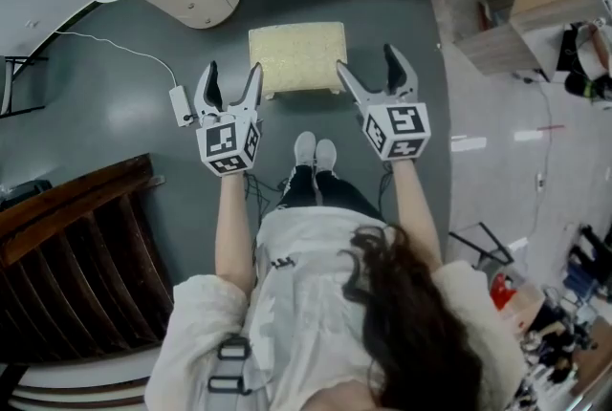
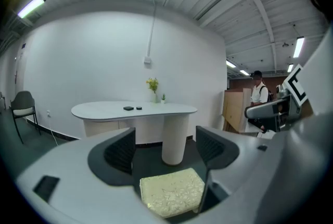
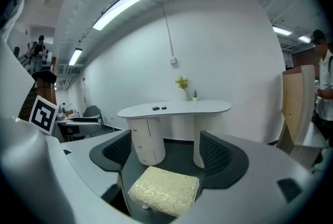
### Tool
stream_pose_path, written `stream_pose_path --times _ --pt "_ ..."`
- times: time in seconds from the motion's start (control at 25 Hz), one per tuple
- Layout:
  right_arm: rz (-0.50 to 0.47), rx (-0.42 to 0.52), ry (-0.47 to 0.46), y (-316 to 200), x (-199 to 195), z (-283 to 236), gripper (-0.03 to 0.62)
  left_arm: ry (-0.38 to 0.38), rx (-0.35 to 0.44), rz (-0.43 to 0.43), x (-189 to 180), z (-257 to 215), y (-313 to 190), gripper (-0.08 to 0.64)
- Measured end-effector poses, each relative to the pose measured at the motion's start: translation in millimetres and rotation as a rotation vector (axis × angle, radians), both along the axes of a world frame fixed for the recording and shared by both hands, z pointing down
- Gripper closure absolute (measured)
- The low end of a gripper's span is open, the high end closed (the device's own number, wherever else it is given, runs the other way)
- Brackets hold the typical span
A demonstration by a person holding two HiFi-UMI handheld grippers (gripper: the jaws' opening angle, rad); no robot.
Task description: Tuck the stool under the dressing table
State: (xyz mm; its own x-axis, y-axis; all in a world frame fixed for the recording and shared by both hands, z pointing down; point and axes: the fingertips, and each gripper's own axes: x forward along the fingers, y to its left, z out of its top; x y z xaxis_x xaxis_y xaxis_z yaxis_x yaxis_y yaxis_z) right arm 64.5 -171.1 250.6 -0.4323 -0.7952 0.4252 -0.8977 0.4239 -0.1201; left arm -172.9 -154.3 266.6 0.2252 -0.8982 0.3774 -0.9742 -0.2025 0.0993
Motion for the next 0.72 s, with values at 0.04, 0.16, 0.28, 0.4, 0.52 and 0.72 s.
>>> stream_pose_path --times 0.04,0.16,0.28,0.4,0.52,0.72 --pt "-0.008 -0.008 0.012 -0.5 0.0 7.5 0.207 -0.013 -0.014 0.009 0.2 10.0 -0.4 0.216" --pt "-0.039 -0.042 0.052 5.0 1.0 34.2 0.208 -0.036 -0.055 0.028 1.5 41.9 4.4 0.216" --pt "-0.07 -0.064 0.095 11.5 2.5 63.0 0.209 -0.056 -0.096 0.054 3.1 79.5 10.5 0.216" --pt "-0.079 -0.087 0.113 11.9 4.9 99.0 0.209 -0.075 -0.142 0.076 2.8 127.1 15.1 0.216" --pt "-0.084 -0.134 0.16 19.2 15.9 147.7 0.209 -0.095 -0.201 0.097 3.0 179.5 27.4 0.216" --pt "-0.086 -0.209 0.206 30.1 27.1 223.5 0.209 -0.124 -0.287 0.136 -4.0 257.6 52.8 0.216"
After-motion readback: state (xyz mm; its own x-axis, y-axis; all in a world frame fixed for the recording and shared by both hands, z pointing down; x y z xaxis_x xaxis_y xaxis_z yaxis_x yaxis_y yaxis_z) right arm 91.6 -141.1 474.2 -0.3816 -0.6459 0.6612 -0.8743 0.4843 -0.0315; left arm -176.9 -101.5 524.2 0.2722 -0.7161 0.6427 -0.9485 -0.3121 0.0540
